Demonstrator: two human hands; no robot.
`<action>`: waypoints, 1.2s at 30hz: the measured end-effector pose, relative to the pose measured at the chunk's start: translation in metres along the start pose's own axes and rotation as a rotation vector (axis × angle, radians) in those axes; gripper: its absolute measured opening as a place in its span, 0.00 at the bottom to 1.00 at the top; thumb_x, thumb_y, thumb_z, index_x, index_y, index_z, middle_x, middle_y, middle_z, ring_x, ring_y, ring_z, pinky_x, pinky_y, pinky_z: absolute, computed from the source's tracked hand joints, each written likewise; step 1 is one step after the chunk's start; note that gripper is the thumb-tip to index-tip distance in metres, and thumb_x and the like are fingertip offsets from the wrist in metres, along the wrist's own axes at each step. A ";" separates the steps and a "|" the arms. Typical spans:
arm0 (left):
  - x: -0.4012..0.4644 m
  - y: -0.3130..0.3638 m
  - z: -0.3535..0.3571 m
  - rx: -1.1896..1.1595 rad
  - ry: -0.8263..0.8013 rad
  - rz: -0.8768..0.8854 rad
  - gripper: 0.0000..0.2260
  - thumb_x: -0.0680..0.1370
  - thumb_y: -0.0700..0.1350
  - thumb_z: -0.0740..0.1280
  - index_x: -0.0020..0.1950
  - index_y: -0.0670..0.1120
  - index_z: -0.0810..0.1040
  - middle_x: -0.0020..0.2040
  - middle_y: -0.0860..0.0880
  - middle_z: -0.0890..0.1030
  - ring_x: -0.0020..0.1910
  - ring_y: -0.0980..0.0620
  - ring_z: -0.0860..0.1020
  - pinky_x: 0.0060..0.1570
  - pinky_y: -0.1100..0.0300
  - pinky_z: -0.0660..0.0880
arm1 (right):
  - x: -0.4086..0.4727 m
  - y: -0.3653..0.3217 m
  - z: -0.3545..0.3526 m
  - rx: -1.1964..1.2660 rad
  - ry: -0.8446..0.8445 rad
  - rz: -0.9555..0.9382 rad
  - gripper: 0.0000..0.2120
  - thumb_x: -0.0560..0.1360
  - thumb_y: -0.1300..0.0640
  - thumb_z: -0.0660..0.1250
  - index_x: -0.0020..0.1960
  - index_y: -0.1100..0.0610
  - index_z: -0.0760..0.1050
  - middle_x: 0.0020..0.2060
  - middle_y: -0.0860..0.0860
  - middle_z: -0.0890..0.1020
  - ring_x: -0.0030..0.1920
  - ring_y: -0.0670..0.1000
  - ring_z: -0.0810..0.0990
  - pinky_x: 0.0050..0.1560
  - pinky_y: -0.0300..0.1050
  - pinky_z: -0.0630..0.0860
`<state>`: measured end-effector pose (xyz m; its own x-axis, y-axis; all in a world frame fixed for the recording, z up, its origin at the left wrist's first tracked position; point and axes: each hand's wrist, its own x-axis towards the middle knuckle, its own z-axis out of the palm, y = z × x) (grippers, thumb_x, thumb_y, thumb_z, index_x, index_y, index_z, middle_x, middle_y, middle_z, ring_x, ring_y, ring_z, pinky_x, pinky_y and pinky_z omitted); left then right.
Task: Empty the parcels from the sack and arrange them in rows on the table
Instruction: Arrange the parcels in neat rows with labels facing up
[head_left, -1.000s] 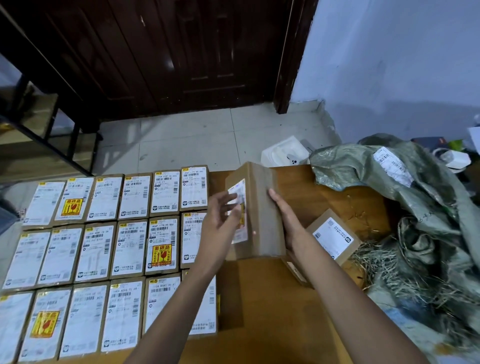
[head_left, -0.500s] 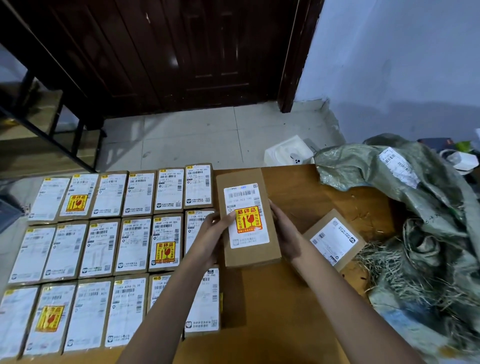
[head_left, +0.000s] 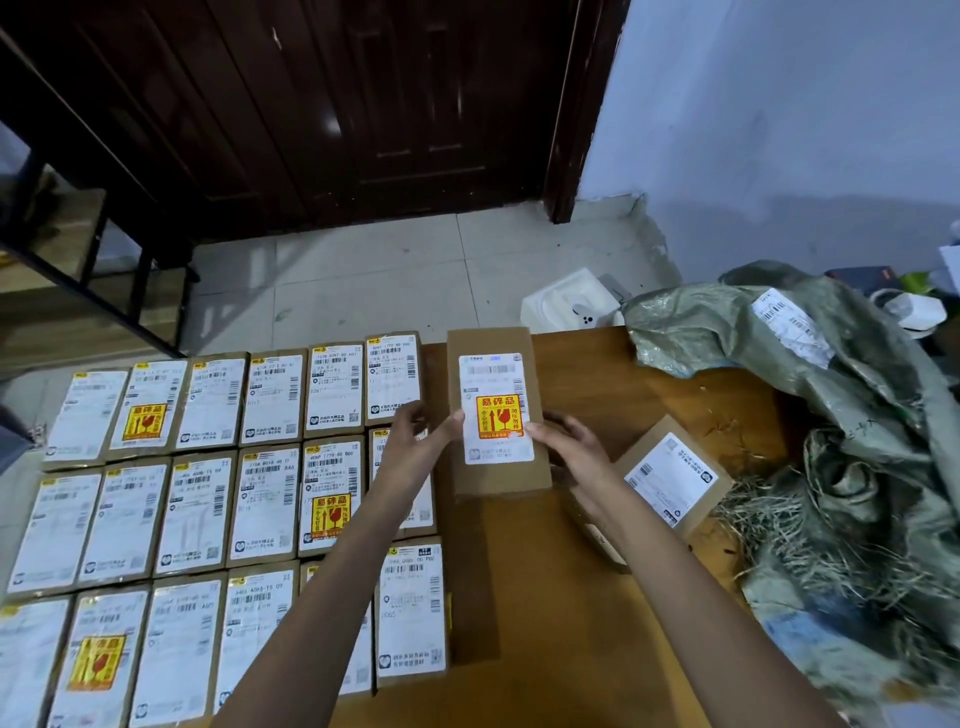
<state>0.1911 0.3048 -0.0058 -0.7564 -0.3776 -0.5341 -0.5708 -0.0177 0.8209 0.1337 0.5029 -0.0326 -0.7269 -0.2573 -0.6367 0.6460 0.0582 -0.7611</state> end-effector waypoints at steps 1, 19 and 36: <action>0.005 -0.001 -0.005 0.114 0.037 0.039 0.31 0.73 0.58 0.70 0.72 0.49 0.65 0.69 0.50 0.70 0.66 0.51 0.70 0.59 0.54 0.69 | 0.006 -0.001 0.000 -0.006 0.025 0.005 0.18 0.70 0.51 0.75 0.58 0.47 0.75 0.50 0.49 0.85 0.52 0.50 0.83 0.47 0.45 0.79; 0.079 -0.044 -0.048 1.016 -0.089 0.472 0.18 0.81 0.44 0.56 0.71 0.44 0.68 0.75 0.46 0.65 0.74 0.45 0.64 0.70 0.44 0.64 | 0.102 0.003 0.042 -0.074 0.038 0.073 0.30 0.65 0.52 0.78 0.65 0.53 0.73 0.54 0.53 0.84 0.54 0.53 0.83 0.57 0.52 0.79; 0.079 -0.039 -0.044 0.989 -0.069 0.415 0.22 0.80 0.48 0.59 0.74 0.45 0.64 0.74 0.48 0.66 0.72 0.47 0.63 0.69 0.48 0.62 | 0.098 0.009 0.050 -0.345 0.109 0.031 0.29 0.72 0.50 0.74 0.70 0.51 0.69 0.63 0.52 0.79 0.59 0.52 0.79 0.61 0.49 0.76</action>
<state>0.1674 0.2350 -0.0717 -0.9494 -0.1280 -0.2867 -0.2469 0.8685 0.4298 0.0795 0.4302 -0.0955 -0.7406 -0.1475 -0.6556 0.5650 0.3914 -0.7263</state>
